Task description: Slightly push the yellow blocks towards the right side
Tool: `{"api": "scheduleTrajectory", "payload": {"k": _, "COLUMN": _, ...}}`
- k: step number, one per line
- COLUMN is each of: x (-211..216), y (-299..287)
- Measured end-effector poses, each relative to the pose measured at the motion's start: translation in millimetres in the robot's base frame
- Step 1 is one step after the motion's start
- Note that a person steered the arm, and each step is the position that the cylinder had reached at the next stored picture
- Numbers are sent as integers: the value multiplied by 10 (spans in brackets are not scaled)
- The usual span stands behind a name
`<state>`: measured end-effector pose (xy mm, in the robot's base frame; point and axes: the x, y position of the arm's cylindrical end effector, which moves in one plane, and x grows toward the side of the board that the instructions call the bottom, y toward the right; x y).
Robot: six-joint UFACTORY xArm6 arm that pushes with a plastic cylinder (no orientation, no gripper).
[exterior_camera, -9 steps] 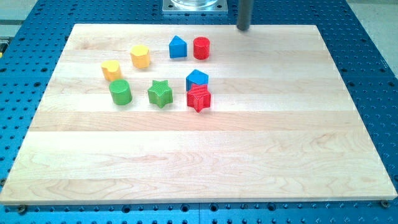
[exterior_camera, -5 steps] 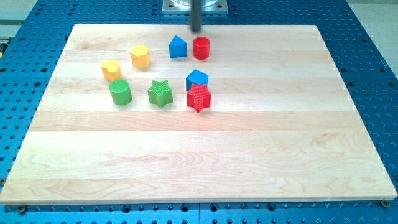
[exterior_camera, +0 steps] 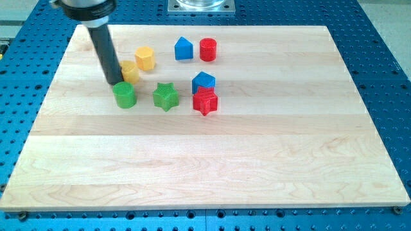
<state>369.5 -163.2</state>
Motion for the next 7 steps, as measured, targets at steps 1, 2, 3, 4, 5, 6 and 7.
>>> {"api": "scheduleTrajectory", "payload": {"k": 1, "x": -1, "y": 43}}
{"api": "scheduleTrajectory", "payload": {"k": 2, "x": -211, "y": -215}}
{"api": "scheduleTrajectory", "payload": {"k": 3, "x": -445, "y": -134}}
{"api": "scheduleTrajectory", "payload": {"k": 4, "x": -395, "y": 133}}
{"api": "scheduleTrajectory", "payload": {"k": 5, "x": -358, "y": 220}}
{"api": "scheduleTrajectory", "payload": {"k": 6, "x": -330, "y": -99}}
{"api": "scheduleTrajectory", "payload": {"k": 7, "x": 97, "y": -638}}
